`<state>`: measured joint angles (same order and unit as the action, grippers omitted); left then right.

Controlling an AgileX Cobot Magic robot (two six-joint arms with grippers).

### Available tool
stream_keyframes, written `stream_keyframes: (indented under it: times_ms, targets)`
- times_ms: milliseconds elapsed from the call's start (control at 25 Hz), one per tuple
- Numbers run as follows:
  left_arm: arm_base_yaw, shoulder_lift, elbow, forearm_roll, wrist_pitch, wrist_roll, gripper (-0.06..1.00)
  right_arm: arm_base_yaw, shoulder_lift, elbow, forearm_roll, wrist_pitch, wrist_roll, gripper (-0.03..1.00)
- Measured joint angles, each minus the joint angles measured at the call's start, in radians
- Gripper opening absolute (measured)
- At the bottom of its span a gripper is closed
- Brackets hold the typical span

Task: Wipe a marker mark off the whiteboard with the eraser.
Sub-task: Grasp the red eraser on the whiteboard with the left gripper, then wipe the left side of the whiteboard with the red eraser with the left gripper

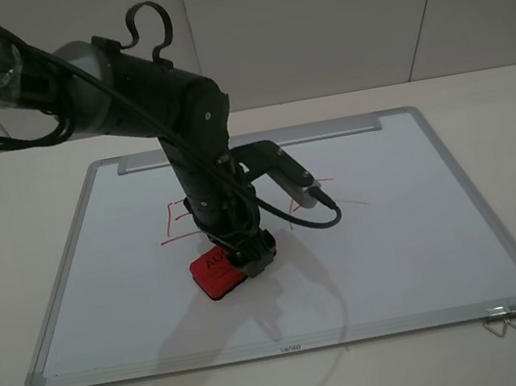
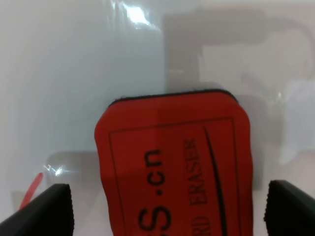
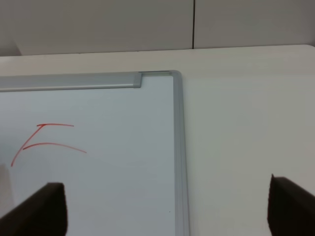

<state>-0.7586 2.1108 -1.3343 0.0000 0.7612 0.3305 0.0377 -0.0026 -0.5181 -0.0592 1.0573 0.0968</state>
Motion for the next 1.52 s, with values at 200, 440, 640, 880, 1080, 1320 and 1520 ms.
stream_keyframes:
  times_ms: [200, 440, 640, 880, 1080, 1320, 1520]
  targets:
    - [0.000, 0.000, 0.000, 0.000, -0.008, -0.011, 0.77, 0.000, 0.000, 0.000, 0.000, 0.000, 0.000, 0.72]
    - [0.000, 0.000, 0.000, -0.005, -0.008, -0.014, 0.69, 0.000, 0.000, 0.000, 0.000, 0.000, 0.000, 0.72]
    - [0.000, 0.000, 0.000, -0.009, -0.008, -0.014, 0.67, 0.000, 0.000, 0.000, 0.000, 0.000, 0.000, 0.72]
    - [0.000, 0.023, 0.001, -0.010, -0.009, -0.014, 0.66, 0.000, 0.000, 0.000, 0.000, 0.000, 0.000, 0.72]
    - [0.000, 0.023, 0.001, -0.010, -0.008, -0.014, 0.58, 0.000, 0.000, 0.000, 0.000, 0.000, 0.000, 0.72]
    - [0.000, 0.023, 0.001, -0.011, -0.006, -0.014, 0.57, 0.000, 0.000, 0.000, 0.000, 0.000, 0.000, 0.72]
    - [0.000, 0.023, 0.001, -0.012, -0.004, -0.014, 0.57, 0.000, 0.000, 0.000, 0.000, 0.000, 0.000, 0.72]
